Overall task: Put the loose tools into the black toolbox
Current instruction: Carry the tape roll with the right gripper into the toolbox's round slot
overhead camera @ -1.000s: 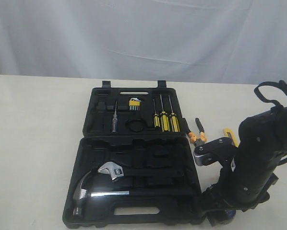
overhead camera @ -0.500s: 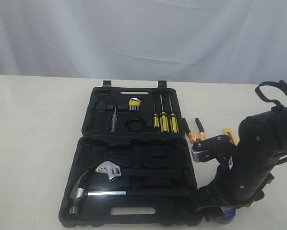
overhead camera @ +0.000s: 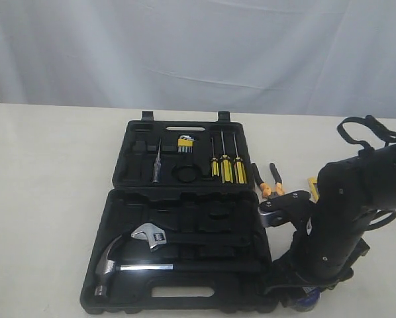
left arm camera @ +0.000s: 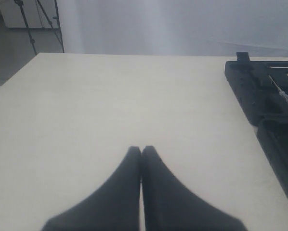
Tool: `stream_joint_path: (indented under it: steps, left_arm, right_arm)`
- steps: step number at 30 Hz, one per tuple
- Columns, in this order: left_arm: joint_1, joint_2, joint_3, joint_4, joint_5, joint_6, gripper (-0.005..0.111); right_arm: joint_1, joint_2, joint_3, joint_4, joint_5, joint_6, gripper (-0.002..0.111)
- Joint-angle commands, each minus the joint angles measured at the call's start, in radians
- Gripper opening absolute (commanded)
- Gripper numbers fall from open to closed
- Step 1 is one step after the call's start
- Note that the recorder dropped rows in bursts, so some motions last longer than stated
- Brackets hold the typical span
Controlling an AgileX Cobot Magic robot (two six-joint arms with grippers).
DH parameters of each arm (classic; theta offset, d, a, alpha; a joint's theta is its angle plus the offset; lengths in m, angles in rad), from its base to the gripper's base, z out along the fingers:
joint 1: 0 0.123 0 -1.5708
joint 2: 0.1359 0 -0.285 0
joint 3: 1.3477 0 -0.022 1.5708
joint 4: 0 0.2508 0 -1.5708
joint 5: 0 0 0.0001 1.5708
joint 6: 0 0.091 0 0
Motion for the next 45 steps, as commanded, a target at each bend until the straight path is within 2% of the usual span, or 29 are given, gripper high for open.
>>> stream_joint_path:
  steps: [1,11,19,23,29,37,45]
  left_arm:
    - [-0.003,-0.001,0.001,0.000,-0.013,-0.004,0.000]
    - [-0.003,-0.001,0.001,0.000,-0.013,-0.004,0.000]
    - [-0.003,-0.001,0.001,0.000,-0.013,-0.004,0.000]
    - [-0.003,-0.001,0.001,0.000,-0.013,-0.004,0.000]
    - [-0.003,-0.001,0.001,0.000,-0.013,-0.004,0.000]
    - [-0.003,-0.001,0.001,0.000,-0.013,-0.004,0.000]
    - [-0.003,-0.001,0.001,0.000,-0.013,-0.004,0.000]
  right_arm:
    - [0.001,-0.002,-0.045,-0.003,0.078,-0.009,0.000]
    - [0.001,-0.176,-0.188,-0.014,0.192,-0.015,-0.001]
    - [0.001,-0.152,-0.409,-0.010,0.220,-0.040,-0.001]
    - [0.001,-0.036,-0.593,0.017,0.234,-0.084,-0.001]
    - [0.003,0.258,-0.920,0.073,0.312,-0.176,-0.001]
    - [0.049,0.498,-1.157,0.080,0.275,-0.215,-0.001]
    - [0.090,0.674,-1.384,0.080,0.370,-0.204,-0.001]
